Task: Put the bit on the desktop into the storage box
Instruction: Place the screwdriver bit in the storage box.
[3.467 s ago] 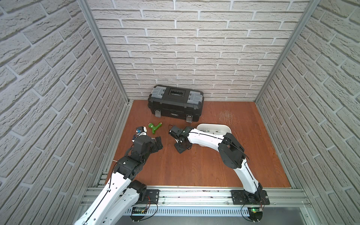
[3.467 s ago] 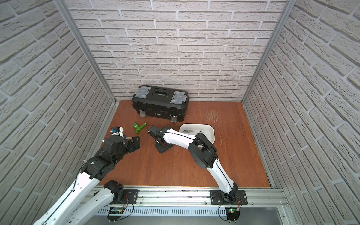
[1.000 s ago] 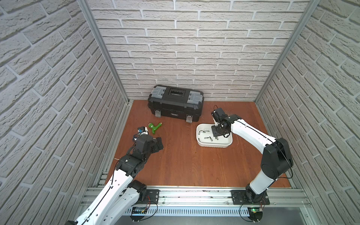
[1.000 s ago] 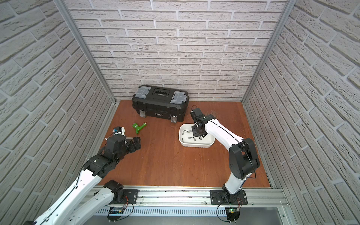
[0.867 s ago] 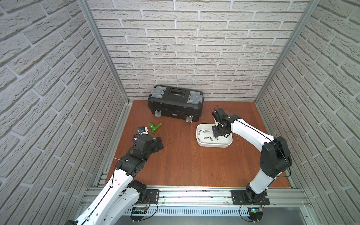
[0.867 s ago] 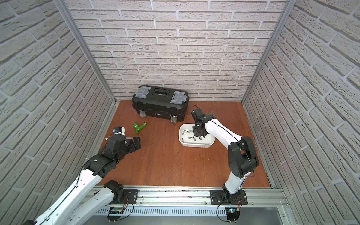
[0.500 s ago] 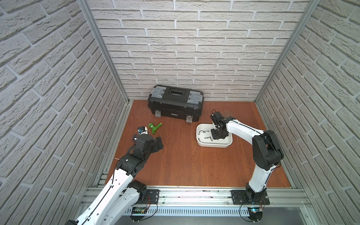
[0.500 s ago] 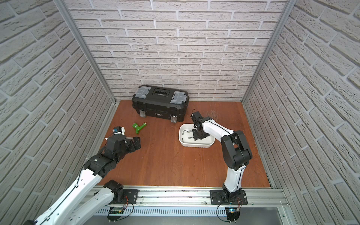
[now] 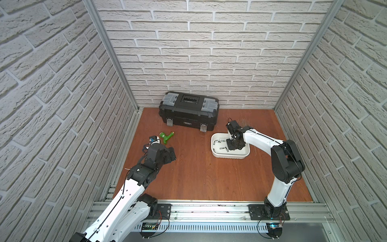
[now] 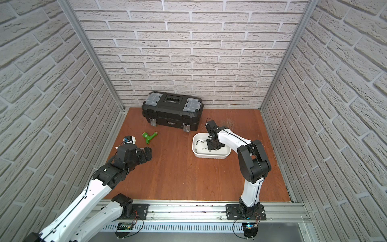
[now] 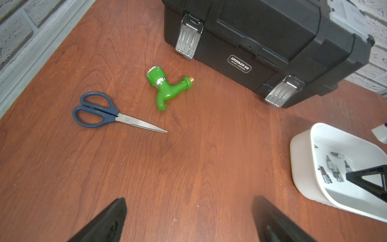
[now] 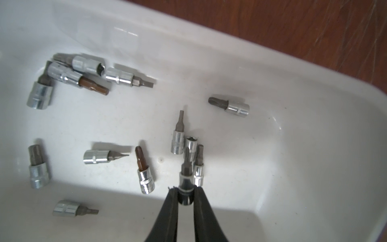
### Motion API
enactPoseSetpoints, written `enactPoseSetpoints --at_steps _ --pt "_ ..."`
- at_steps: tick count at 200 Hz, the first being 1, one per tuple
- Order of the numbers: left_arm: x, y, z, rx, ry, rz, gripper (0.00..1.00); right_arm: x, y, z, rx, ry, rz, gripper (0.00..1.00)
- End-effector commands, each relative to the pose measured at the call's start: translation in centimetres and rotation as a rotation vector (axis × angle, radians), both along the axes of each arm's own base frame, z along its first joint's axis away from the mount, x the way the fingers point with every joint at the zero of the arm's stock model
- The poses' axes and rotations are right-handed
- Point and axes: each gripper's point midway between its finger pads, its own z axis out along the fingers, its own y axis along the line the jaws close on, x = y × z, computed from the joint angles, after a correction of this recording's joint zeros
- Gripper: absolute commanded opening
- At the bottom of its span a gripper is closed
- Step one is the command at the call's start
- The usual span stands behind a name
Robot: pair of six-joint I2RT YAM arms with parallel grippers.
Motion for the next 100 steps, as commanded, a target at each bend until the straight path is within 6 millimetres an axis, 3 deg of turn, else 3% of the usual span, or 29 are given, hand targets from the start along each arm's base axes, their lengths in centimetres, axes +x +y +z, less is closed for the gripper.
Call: enactPoseSetpoints --at_steps 1,56,100 --pt "0.6 -0.2 0.4 -0.018 -0.026 0.002 0.98 0.4 -0.3 2.5 0.015 -0.079 0.005 0.29" --pt "0.6 -0.2 0.5 -0.018 -0.027 0.001 0.98 0.1 -0.4 5.8 0.043 -0.172 0.015 0.51" --pt "0.8 0.5 0.8 0.009 -0.038 0.026 0.98 -0.4 -1.4 10.6 0.062 -0.337 -0.003 0.62"
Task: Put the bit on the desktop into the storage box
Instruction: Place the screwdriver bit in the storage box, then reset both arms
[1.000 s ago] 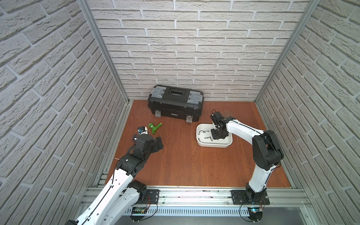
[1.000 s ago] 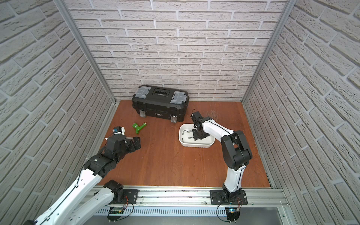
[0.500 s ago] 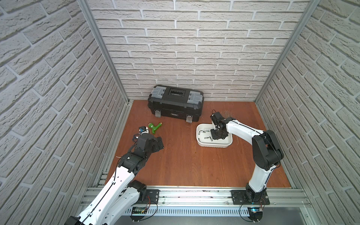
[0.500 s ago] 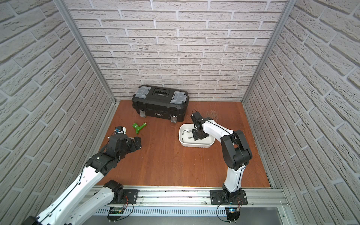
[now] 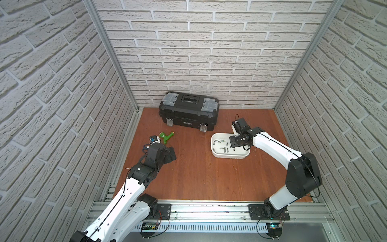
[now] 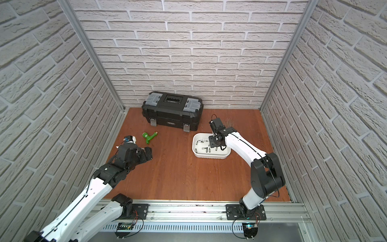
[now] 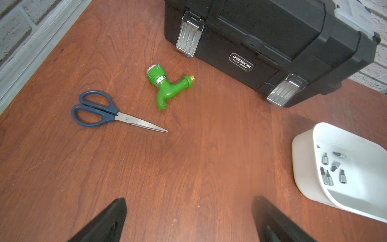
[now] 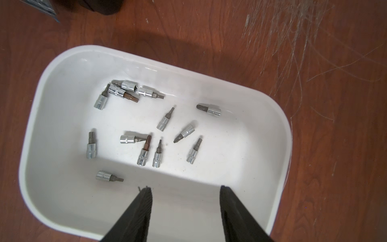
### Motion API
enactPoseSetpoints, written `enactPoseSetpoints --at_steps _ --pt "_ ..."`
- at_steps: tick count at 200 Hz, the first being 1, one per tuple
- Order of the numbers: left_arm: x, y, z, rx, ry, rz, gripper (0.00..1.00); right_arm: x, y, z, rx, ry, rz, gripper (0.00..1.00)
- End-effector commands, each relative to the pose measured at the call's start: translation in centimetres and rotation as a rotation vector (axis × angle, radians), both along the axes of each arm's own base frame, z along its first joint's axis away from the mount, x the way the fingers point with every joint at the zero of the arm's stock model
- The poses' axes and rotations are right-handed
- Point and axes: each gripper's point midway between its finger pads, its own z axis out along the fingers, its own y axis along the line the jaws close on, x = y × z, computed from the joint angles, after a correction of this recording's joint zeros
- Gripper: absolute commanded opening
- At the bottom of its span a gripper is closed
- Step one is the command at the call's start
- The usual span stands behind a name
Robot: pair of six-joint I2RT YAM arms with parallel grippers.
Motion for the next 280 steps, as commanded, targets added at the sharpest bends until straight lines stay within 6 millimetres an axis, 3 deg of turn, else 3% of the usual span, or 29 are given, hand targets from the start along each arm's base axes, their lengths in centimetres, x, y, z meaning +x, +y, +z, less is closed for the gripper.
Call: enactPoseSetpoints --at_steps 1,28,69,98,124,162,188,233,280 --pt "0.6 0.5 1.0 0.008 -0.044 0.025 0.98 0.3 -0.9 3.3 0.007 -0.129 -0.024 0.63" --pt "0.9 1.2 1.6 0.020 -0.073 0.061 0.98 -0.5 -2.3 6.4 0.009 -0.248 -0.054 0.71" --pt "1.3 2.4 3.3 0.052 -0.147 0.104 0.98 -2.2 -6.0 10.2 0.002 -0.451 -0.168 0.83" --pt "1.1 3.2 5.1 0.058 -0.218 0.136 0.98 -4.1 -9.4 11.2 -0.032 -0.596 -0.281 1.00" --pt "0.8 4.3 6.1 0.086 -0.263 0.175 0.98 -5.7 -12.4 11.3 -0.036 -0.707 -0.400 0.98" --pt "0.5 4.9 7.1 0.129 -0.312 0.171 0.98 -7.0 -14.9 9.4 -0.083 -0.759 -0.470 0.98" --pt "0.6 5.3 6.9 0.170 -0.342 0.178 0.98 -7.0 -16.2 6.8 -0.119 -0.749 -0.508 0.98" --pt "0.8 5.3 6.0 0.178 -0.389 0.176 0.98 -5.3 -16.5 2.0 -0.108 -0.739 -0.499 0.98" --pt "0.7 5.5 5.4 0.211 -0.378 0.162 0.98 -1.9 -14.8 -0.1 -0.102 -0.754 -0.336 0.98"
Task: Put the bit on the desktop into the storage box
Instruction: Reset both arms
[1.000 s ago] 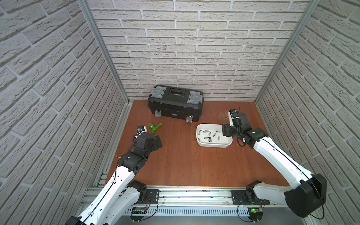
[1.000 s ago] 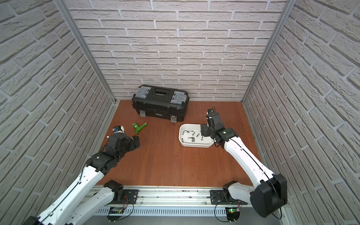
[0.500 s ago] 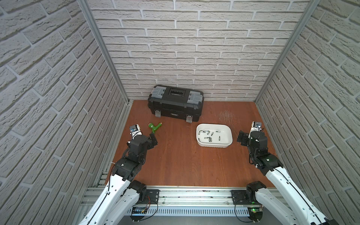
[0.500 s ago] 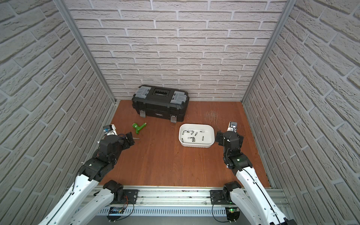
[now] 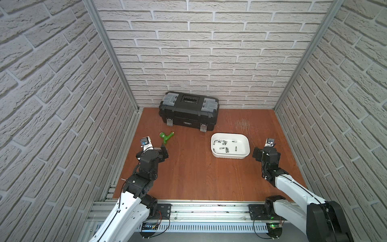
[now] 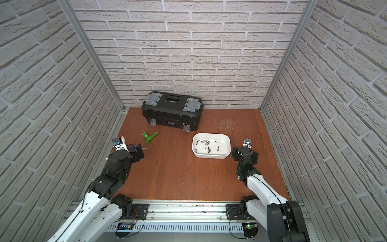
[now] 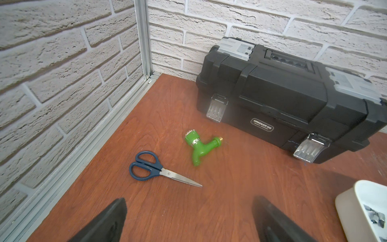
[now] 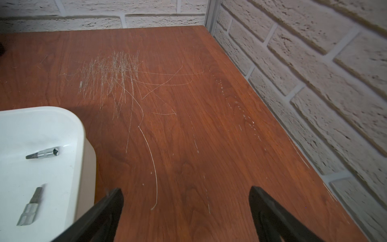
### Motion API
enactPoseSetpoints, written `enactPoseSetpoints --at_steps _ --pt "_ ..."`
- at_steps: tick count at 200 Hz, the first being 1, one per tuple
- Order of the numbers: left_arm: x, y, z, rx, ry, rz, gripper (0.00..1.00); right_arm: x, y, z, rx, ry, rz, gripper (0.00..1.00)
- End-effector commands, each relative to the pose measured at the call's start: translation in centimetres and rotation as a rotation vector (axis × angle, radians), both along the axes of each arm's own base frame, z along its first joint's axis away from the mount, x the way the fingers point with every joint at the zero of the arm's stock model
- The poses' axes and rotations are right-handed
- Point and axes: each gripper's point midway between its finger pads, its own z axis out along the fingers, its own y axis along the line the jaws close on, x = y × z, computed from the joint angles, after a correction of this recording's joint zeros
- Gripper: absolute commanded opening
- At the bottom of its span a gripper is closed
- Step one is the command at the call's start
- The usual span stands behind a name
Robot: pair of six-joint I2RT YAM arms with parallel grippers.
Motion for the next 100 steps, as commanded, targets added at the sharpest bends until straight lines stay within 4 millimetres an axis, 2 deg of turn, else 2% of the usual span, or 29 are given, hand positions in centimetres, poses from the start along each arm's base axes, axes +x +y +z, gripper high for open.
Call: enactPoseSetpoints --at_steps 1,40,58,76,100 --pt "0.3 0.4 1.2 0.016 -0.058 0.013 0.98 3.0 1.1 2.8 -0.023 -0.163 0.095 0.98" --pt "0.4 0.5 0.8 0.045 -0.040 0.015 0.98 5.4 2.2 3.1 -0.036 -0.237 0.184 0.98" --pt "0.4 0.4 0.6 0.050 -0.034 0.013 0.98 6.1 2.3 2.0 -0.024 -0.233 0.199 0.98" --pt "0.5 0.6 0.7 0.060 -0.033 0.018 0.98 6.1 2.7 0.6 -0.020 -0.245 0.224 0.98" --pt "0.5 0.8 0.6 0.084 -0.028 0.028 0.98 6.0 2.6 0.4 -0.007 -0.242 0.234 0.98"
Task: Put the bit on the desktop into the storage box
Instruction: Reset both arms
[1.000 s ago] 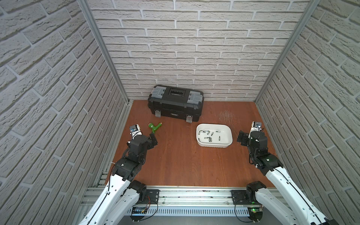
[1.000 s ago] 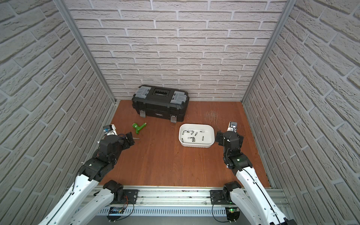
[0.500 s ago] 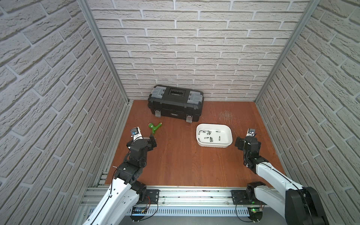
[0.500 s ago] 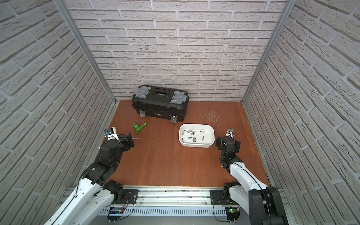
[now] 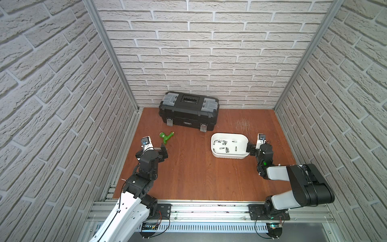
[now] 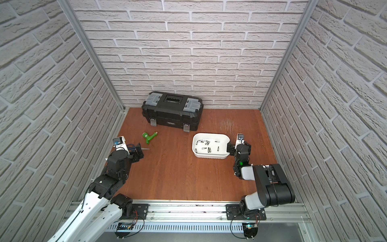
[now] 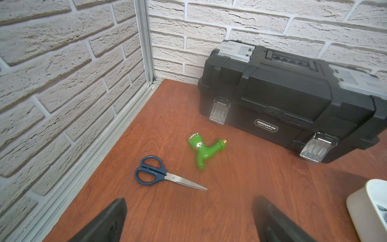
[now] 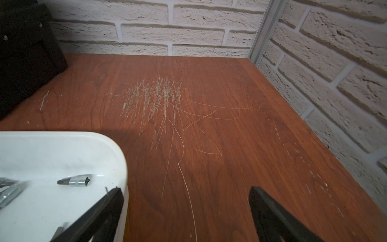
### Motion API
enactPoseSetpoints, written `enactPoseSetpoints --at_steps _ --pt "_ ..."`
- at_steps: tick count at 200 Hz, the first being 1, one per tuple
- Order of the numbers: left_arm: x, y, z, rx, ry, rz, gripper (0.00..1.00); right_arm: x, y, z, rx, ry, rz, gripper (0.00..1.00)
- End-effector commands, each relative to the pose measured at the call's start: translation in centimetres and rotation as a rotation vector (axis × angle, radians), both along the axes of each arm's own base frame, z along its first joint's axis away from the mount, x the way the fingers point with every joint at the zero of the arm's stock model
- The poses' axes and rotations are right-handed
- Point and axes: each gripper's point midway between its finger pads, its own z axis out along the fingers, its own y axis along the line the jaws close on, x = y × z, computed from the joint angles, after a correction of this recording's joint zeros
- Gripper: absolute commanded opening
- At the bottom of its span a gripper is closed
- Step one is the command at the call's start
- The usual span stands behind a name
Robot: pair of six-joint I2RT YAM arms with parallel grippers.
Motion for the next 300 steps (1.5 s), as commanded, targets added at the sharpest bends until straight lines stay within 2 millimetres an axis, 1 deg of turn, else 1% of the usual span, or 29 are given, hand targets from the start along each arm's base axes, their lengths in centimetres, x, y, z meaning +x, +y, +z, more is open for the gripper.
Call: enactPoseSetpoints --at_steps 1,12,22,31,38,44,66,71,89,112,120,140,151,163,175,183,186,193,201,213,238,246,254,271,282,288,300 --pt "0.4 0.5 0.5 0.025 -0.032 0.026 0.98 0.3 0.3 1.9 0.003 -0.088 0.039 0.98" --pt "0.6 0.6 0.3 0.041 -0.030 0.031 0.98 0.4 0.1 1.9 0.015 -0.105 0.037 0.98" --pt "0.8 0.8 0.1 0.057 -0.026 0.043 0.98 0.3 -0.5 1.7 0.042 -0.086 0.024 0.98" --pt "1.0 0.9 -0.1 0.081 -0.021 0.050 0.98 0.7 -1.1 1.6 0.070 -0.077 0.009 0.98" --pt "1.2 1.1 -0.3 0.102 -0.015 0.063 0.98 0.9 -0.9 1.3 0.071 -0.052 0.018 0.98" --pt "1.4 1.3 -0.6 0.132 -0.006 0.073 0.98 1.2 -0.8 1.4 0.070 -0.045 0.028 0.98" --pt "1.8 2.7 -1.5 0.221 0.025 0.149 0.98 1.6 -0.7 1.3 0.069 -0.033 0.032 0.98" --pt "2.1 2.9 -2.4 0.246 0.053 0.161 0.98 1.6 -0.7 1.3 0.070 -0.031 0.031 0.98" --pt "2.9 3.5 -3.6 0.276 0.081 0.170 0.98 1.6 -0.7 1.2 0.070 -0.029 0.032 0.98" --pt "4.5 3.8 -5.3 0.277 0.103 0.136 0.98 1.5 -0.7 1.3 0.068 -0.028 0.030 0.99" --pt "5.0 4.1 -5.5 0.283 0.112 0.127 0.98 1.6 -0.7 1.3 0.067 -0.029 0.031 0.99" --pt "6.5 3.8 -6.0 0.335 0.108 0.070 0.98 1.6 -0.7 1.2 0.065 -0.026 0.031 0.99" --pt "7.3 3.7 -6.6 0.346 0.100 0.042 0.98 1.6 -0.7 1.2 0.065 -0.026 0.031 0.99" --pt "8.2 3.5 -7.6 0.340 0.104 -0.003 0.98 1.6 -0.7 1.3 0.065 -0.027 0.030 0.99" --pt "8.9 3.5 -9.2 0.329 0.120 -0.032 0.98 1.6 -0.7 1.2 0.064 -0.025 0.029 0.99" --pt "9.5 3.6 -9.8 0.322 0.109 -0.041 0.98 1.6 -0.7 1.2 0.064 -0.025 0.028 0.99" --pt "9.7 3.2 -10.3 0.311 0.111 -0.069 0.98 1.6 -0.7 1.2 0.065 -0.025 0.029 0.99" --pt "10.2 2.9 -10.7 0.307 0.124 -0.094 0.98 1.6 -0.7 1.2 0.064 -0.024 0.029 0.99" --pt "11.0 2.2 -10.8 0.310 0.129 -0.148 0.98 1.6 -0.7 1.2 0.065 -0.024 0.028 0.99" --pt "11.8 1.7 -10.7 0.316 0.105 -0.174 0.98 1.6 -0.7 1.2 0.064 -0.024 0.029 0.99" --pt "13.2 1.5 -10.8 0.359 0.092 -0.212 0.98 1.6 -0.7 1.2 0.063 -0.024 0.027 0.99" --pt "13.4 1.6 -11.3 0.356 0.076 -0.219 0.98 1.6 -0.7 1.2 0.064 -0.024 0.028 0.99" --pt "13.3 2.5 -11.5 0.336 0.086 -0.180 0.98 1.6 -0.7 1.2 0.063 -0.025 0.028 0.99" --pt "13.0 3.3 -11.6 0.256 0.034 -0.189 0.98 1.6 -0.7 1.2 0.061 -0.023 0.027 0.99" --pt "12.6 4.1 -12.5 0.231 0.016 -0.156 0.98 1.6 -0.7 1.2 0.062 -0.024 0.027 0.99" --pt "12.7 4.4 -12.5 0.232 -0.003 -0.142 0.98 1.6 -0.7 1.2 0.062 -0.024 0.027 0.99" --pt "12.8 4.6 -12.9 0.212 0.040 -0.148 0.98 1.6 -0.7 1.2 0.061 -0.024 0.026 0.99"
